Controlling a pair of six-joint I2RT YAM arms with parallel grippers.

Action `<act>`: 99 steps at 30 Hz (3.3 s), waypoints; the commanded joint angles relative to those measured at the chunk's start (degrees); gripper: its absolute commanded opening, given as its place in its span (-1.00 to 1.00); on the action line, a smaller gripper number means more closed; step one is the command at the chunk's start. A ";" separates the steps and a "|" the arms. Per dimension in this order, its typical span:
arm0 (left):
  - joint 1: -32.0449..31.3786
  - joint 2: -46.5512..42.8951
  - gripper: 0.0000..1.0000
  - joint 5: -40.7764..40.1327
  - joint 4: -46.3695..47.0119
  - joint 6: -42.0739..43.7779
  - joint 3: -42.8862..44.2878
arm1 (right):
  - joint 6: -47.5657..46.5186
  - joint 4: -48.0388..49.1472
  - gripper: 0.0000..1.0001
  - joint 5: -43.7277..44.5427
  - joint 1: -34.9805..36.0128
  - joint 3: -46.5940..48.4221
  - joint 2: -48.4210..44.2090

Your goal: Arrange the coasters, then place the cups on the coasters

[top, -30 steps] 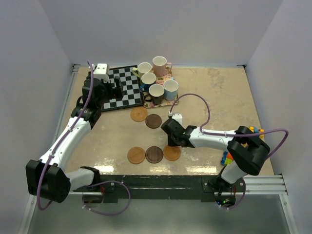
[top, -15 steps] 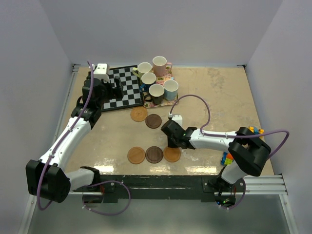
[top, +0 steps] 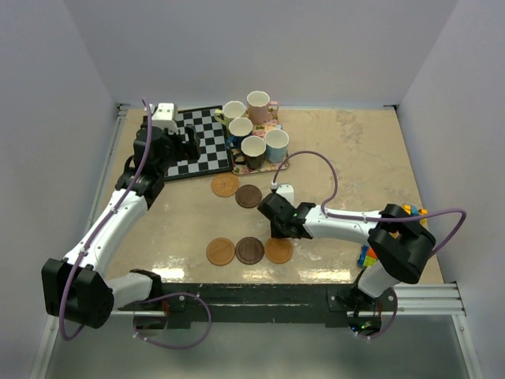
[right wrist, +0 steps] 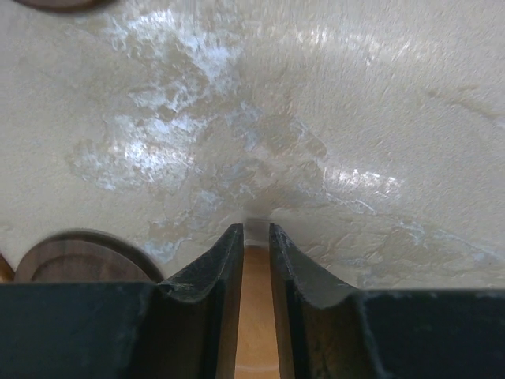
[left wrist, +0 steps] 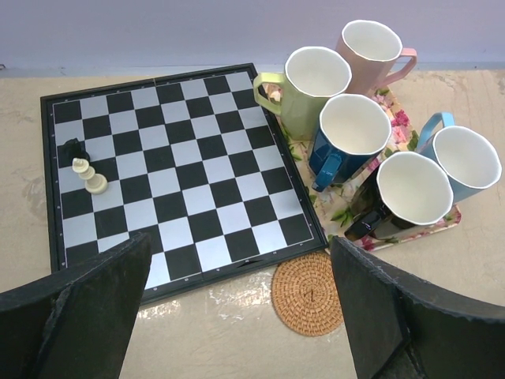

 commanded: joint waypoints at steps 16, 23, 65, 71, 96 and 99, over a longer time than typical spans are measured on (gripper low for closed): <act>-0.26 -2.02 1.00 -1.98 2.98 0.09 -0.20 | -13.70 2.57 -0.06 3.48 -5.50 23.32 12.60; -0.26 -1.50 1.00 -2.15 2.98 0.26 -0.20 | -17.65 5.83 0.22 2.78 -5.77 29.75 19.11; -0.26 -0.27 1.00 -2.42 2.98 0.53 -0.02 | -26.54 13.39 0.89 -1.53 -5.77 26.94 27.21; -0.26 -0.35 1.00 -2.33 2.89 0.53 -0.02 | -24.51 13.48 0.83 -0.65 -5.77 21.67 24.22; -0.26 -0.70 1.00 -1.45 2.89 -0.18 -0.28 | -14.85 7.95 0.82 -0.13 -0.41 9.44 8.31; -0.35 -0.62 1.00 -1.54 2.89 -0.09 -0.37 | -13.70 5.49 0.94 1.46 -0.32 12.16 7.61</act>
